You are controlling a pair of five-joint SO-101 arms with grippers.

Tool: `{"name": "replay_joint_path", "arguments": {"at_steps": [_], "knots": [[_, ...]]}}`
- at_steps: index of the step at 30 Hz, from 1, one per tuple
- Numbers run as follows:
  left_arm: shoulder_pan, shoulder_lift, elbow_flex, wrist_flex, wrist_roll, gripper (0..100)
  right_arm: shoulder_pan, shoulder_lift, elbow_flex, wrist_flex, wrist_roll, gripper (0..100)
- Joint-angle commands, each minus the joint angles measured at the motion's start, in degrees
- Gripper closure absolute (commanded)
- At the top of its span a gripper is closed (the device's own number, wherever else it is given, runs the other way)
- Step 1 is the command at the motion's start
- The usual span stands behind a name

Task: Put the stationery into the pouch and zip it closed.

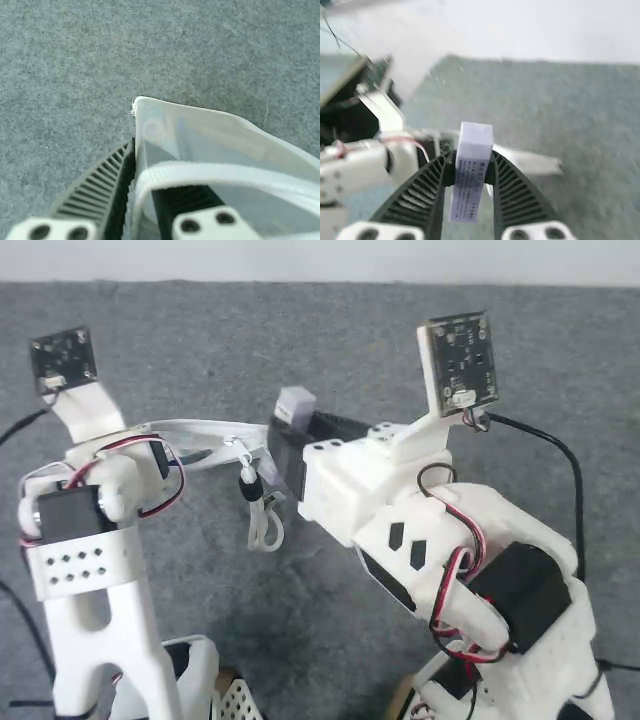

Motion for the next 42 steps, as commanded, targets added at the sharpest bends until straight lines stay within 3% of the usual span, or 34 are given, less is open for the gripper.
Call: {"name": "replay_joint_path", "arguments": {"at_steps": [1, 9, 14, 29, 35, 42], "knots": [[0.18, -0.26, -0.13, -2.02, 1.05, 99, -0.13, -1.45, -0.44, -5.93, -0.35, 99.2], [0.18, -0.26, -0.13, -1.93, 1.05, 99, 0.04, -1.45, -0.09, -13.93, -0.35, 99.2], [0.26, -0.26, -0.31, -1.93, 1.14, 99, 0.04, -2.07, 8.88, -24.48, -0.18, 99.2], [0.35, -0.26, -0.22, -2.11, 1.14, 99, -0.22, -12.53, 42.29, -64.22, 13.89, 99.2], [0.35, -0.26, -0.13, -2.11, 1.14, 99, -4.35, -12.62, 52.75, -78.37, 18.46, 99.2], [0.35, -0.26, -0.13, -2.20, 1.14, 99, -6.55, -12.35, 59.16, -85.14, 22.15, 99.2]]}}
